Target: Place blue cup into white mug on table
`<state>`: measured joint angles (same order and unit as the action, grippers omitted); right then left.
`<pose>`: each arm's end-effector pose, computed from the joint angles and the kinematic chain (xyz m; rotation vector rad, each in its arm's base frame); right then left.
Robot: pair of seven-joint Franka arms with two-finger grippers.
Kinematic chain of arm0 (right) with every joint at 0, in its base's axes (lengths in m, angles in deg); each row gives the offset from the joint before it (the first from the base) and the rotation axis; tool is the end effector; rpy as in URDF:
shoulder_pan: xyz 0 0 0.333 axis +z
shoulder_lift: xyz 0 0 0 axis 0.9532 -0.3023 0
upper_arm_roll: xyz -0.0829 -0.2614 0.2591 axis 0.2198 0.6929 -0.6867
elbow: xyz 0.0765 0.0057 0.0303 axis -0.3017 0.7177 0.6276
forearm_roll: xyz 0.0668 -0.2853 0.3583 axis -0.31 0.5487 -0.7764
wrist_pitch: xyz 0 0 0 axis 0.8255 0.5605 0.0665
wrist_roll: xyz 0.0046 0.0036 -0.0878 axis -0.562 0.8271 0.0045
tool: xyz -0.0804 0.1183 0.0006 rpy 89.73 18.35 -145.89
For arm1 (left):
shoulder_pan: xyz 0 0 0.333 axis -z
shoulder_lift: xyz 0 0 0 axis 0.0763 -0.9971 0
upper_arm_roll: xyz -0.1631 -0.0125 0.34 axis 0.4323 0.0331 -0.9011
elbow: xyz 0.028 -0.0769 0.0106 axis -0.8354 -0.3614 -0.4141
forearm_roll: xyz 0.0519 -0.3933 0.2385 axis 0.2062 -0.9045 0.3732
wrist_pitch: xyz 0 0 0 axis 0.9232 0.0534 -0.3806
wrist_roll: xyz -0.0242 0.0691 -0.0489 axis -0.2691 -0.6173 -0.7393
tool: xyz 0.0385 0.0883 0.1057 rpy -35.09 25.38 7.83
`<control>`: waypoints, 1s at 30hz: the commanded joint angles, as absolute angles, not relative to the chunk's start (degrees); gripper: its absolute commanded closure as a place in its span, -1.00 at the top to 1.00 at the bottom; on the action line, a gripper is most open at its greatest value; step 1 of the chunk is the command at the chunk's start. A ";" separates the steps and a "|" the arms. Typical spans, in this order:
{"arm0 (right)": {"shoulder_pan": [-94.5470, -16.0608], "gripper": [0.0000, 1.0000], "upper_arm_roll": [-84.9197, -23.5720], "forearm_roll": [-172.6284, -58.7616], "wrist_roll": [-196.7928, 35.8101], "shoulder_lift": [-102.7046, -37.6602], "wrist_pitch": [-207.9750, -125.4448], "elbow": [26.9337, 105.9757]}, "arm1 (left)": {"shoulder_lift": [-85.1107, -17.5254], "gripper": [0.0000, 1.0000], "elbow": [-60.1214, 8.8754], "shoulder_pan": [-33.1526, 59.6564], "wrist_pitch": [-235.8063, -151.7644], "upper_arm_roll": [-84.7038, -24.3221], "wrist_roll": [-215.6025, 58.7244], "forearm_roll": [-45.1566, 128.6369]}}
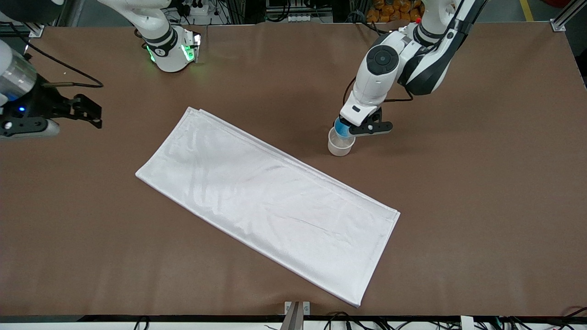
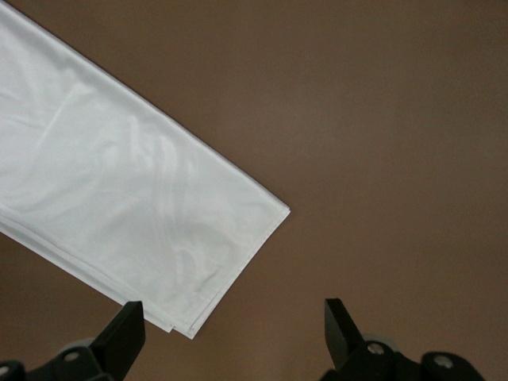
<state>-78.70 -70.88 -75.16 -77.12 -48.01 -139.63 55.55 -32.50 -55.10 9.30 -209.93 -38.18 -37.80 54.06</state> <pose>0.6300 0.0431 0.6529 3.0780 0.1737 -0.0224 0.4529 -0.3708 0.2938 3.1370 0.1487 -0.0572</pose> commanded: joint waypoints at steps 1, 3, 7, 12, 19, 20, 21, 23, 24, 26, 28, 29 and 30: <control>-79.52 1.00 -69.10 -76.56 -80.46 -44.70 -140.56 58.93 | -32.90 -1.00 -55.55 8.95 -211.36 -37.77 -36.81 55.74; -79.52 1.00 -68.49 -76.91 -81.70 -44.70 -140.65 59.19 | -33.43 -1.00 -55.46 9.03 -212.15 -37.77 -36.73 55.74; -80.66 1.00 -68.22 -78.67 -81.88 -44.35 -141.09 59.45 | -34.31 -1.00 -55.37 9.30 -213.55 -37.86 -36.46 55.83; -81.02 1.00 -67.70 -81.40 -82.14 -41.80 -145.30 63.84 | -36.41 -1.00 -54.50 9.30 -214.87 -37.95 -36.29 56.70; -80.23 1.00 -66.99 -81.49 -82.05 -41.71 -145.75 63.85 | -38.79 1.00 -53.00 8.95 -214.79 -38.03 -36.55 61.27; -80.05 1.00 -66.82 -81.49 -82.05 -41.80 -145.75 63.85 | -38.79 1.00 -53.00 8.86 -214.79 -38.03 -36.72 61.97; -79.87 1.00 -66.81 -81.49 -81.96 -41.80 -145.83 63.85 | -38.71 1.00 -53.00 8.77 -214.79 -38.12 -37.16 62.42; -79.52 1.00 -66.64 -81.40 -81.96 -41.80 -145.92 63.76 | -38.27 1.00 -52.48 7.81 -214.52 -38.21 -37.69 62.77; -79.43 1.00 -66.55 -81.40 -81.96 -41.80 -145.92 63.76 | -38.27 1.00 -51.60 7.20 -214.26 -38.30 -38.13 62.77; -79.26 1.00 -66.46 -81.40 -81.88 -41.80 -145.92 63.67 | -38.26 1.00 -49.85 5.53 -213.56 -38.21 -39.97 62.77; -79.08 1.00 -66.55 -81.40 -81.79 -41.88 -146.01 63.58 | -38.18 1.00 -48.09 3.60 -212.60 -38.21 -41.99 62.77; -78.91 1.00 -66.55 -81.40 -81.79 -41.88 -146.10 63.58 | -38.09 1.00 -47.21 2.63 -211.89 -38.21 -42.87 62.77; -78.91 1.00 -66.55 -81.40 -81.79 -41.97 -146.10 63.50 | -38.09 1.00 -46.24 1.84 -211.19 -38.21 -43.75 62.77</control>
